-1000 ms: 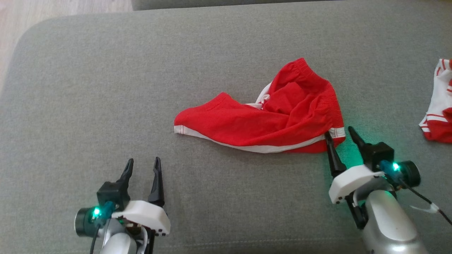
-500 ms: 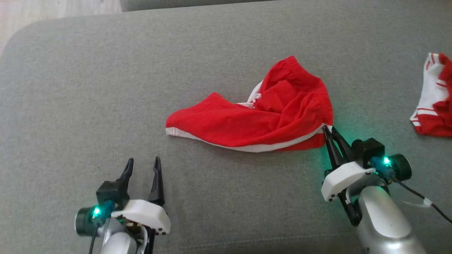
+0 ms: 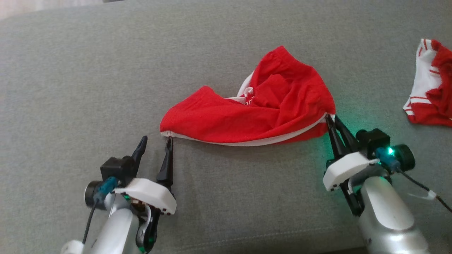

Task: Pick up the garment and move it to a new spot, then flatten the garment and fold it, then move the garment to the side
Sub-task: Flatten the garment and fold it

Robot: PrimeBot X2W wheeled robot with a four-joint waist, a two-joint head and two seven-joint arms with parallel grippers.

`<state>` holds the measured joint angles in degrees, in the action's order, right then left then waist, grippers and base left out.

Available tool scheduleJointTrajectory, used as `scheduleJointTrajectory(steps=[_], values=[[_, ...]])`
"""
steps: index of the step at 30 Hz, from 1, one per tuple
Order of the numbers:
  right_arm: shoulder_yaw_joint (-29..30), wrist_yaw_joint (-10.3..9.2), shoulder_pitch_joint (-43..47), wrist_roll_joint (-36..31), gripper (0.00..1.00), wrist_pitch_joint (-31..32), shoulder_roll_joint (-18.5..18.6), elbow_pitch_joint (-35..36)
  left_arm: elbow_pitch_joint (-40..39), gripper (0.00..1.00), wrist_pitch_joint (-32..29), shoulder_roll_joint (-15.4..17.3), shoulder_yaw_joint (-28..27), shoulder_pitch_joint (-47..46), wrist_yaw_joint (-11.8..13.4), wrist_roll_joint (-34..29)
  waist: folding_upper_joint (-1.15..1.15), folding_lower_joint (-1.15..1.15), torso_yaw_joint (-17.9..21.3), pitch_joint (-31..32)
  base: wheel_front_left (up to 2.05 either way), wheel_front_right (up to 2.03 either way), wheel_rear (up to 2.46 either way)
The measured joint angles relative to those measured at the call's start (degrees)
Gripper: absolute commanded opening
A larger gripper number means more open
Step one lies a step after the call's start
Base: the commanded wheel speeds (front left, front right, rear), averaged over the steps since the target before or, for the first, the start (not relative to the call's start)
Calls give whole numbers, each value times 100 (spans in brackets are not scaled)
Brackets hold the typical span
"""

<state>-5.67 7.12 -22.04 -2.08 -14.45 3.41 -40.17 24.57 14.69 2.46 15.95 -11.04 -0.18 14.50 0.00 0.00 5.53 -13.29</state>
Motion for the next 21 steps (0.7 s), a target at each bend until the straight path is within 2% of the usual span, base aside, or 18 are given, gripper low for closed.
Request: scheduleJointTrajectory(steps=[7, 17, 18, 20, 21], values=[[8, 0, -104, 0, 0, 0, 12, 79, 461, 100, 0, -2, -26, -254, -468, 78, 0, 0, 161, -176, 0, 0, 0], [0, 0, -232, 0, 0, 0, 11, 190, 549, 100, 0, -2, -69, -455, -645, 69, 0, 0, 204, -355, 0, 0, 0], [0, 0, -232, 1, 0, 0, 11, 199, 552, 91, 0, -2, -55, -456, -646, 69, 0, 0, 205, -366, 0, 0, 0], [0, 0, -232, 1, 0, 0, 11, 207, 563, 45, 0, -2, -37, -456, -648, 69, 0, 0, 204, -375, 0, 0, 0], [-2, 0, -233, 1, 0, 0, 11, 212, 573, 29, 0, -2, -23, -456, -667, 68, 0, 0, 205, -381, 0, 0, 0]])
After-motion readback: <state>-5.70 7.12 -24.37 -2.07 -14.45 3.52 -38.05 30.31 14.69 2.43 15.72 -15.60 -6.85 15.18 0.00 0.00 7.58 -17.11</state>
